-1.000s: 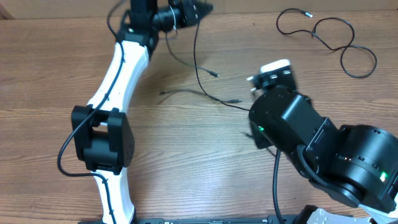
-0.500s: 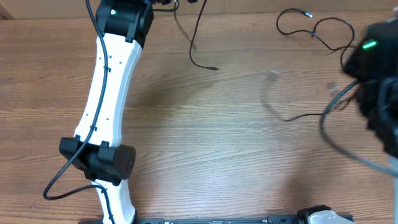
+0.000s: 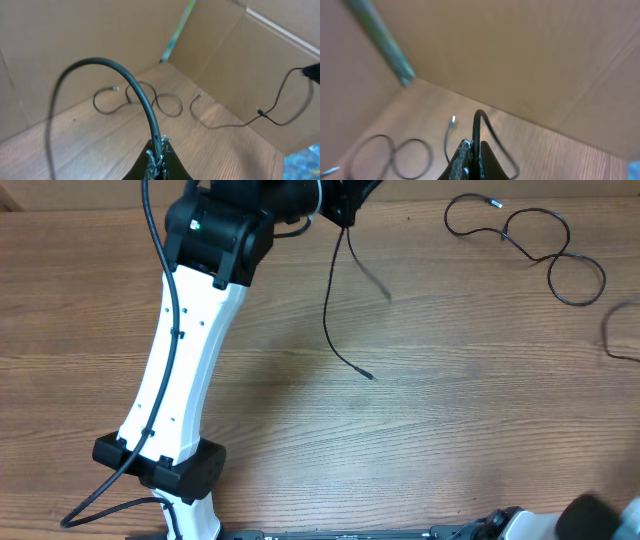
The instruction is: Untangle cables
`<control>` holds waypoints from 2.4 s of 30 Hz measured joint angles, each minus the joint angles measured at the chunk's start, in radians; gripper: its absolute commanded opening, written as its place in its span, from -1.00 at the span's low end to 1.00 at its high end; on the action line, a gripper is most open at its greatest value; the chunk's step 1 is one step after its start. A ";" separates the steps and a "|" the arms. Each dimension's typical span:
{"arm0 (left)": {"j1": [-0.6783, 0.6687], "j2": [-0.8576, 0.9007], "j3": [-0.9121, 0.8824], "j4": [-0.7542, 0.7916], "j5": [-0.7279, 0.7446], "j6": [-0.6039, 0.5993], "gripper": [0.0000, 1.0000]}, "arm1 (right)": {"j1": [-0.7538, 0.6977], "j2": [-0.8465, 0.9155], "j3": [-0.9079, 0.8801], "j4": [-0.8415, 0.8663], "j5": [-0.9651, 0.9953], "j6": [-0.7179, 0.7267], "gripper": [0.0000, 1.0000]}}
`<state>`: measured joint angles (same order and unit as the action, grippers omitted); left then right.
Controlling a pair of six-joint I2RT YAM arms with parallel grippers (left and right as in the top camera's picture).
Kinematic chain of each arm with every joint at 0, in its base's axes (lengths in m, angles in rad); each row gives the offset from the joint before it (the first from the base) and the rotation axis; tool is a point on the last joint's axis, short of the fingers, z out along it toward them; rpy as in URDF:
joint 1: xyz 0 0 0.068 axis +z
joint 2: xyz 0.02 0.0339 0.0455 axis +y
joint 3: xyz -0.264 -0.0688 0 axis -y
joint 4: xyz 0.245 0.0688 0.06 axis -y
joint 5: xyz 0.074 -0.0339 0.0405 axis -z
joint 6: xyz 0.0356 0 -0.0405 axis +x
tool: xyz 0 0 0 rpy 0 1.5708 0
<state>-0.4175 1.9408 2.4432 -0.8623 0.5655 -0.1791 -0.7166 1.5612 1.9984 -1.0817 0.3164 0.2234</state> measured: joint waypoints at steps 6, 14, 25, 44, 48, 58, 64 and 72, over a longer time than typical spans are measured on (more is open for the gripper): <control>-0.028 0.000 0.000 -0.066 -0.038 0.033 -0.92 | -0.139 0.240 0.000 -0.010 -0.077 -0.006 -0.93; -0.072 0.000 0.000 -0.112 -0.152 0.055 -0.92 | -0.160 0.466 0.000 -0.013 -0.136 -0.011 -0.92; -0.123 0.000 0.000 -0.150 -0.325 0.082 -0.92 | -0.138 0.735 -0.007 0.027 -0.163 -0.034 -0.07; -0.124 0.000 0.000 -0.241 -0.404 0.084 -0.92 | -0.031 0.183 0.130 0.034 -0.380 -0.041 1.00; -0.124 0.000 0.000 -0.277 -0.361 0.116 -0.92 | 0.012 -0.005 0.154 0.018 -0.498 -0.041 1.00; -0.108 -0.048 0.000 -0.295 0.065 0.278 -0.92 | 0.122 -0.086 0.153 -0.226 -1.001 -0.288 1.00; -0.037 -0.203 0.000 -0.293 0.310 0.311 -0.92 | 0.174 -0.045 0.122 -0.404 -1.336 -0.645 1.00; -0.027 -0.349 0.019 -0.283 0.578 0.315 -0.92 | 0.457 -0.037 -0.021 -0.483 -1.575 -0.992 1.00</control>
<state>-0.4450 1.5917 2.4619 -1.1450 1.1431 0.1356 -0.2592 1.5242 1.9770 -1.5650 -1.2587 -0.7685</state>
